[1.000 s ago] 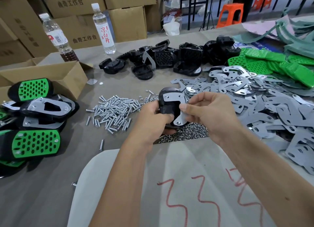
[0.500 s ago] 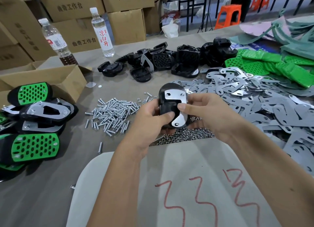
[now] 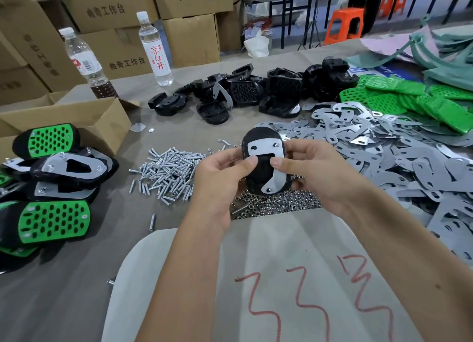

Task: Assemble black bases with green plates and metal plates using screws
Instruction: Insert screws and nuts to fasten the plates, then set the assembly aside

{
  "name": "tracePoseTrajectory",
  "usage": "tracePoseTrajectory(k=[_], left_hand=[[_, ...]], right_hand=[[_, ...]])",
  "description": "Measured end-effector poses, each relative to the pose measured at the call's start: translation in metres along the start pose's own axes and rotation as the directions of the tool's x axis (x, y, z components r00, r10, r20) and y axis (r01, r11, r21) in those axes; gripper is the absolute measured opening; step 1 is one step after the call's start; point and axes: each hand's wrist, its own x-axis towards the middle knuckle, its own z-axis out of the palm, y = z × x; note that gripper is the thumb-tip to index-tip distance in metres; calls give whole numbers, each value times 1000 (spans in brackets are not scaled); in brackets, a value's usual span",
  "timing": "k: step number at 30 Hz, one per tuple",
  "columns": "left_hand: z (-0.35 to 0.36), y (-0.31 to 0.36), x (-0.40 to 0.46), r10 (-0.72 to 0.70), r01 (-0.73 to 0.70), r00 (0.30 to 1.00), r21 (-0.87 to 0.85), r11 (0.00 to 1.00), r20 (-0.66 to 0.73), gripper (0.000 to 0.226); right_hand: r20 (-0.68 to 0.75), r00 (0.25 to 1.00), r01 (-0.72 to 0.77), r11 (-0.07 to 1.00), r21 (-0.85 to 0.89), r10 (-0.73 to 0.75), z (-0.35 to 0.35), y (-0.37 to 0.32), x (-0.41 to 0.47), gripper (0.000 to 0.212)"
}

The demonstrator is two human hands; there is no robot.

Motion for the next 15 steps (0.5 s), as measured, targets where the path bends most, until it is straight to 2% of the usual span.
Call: tracePoseTrajectory(k=[10, 15], left_hand=[[-1, -1, 4, -82, 89, 995, -150, 985, 50, 23], [-1, -1, 3, -98, 99, 995, -156, 983, 18, 24]], right_hand=[[105, 994, 36, 997, 63, -42, 0, 1, 0, 22], [95, 982, 165, 986, -5, -164, 3, 2, 0, 23]])
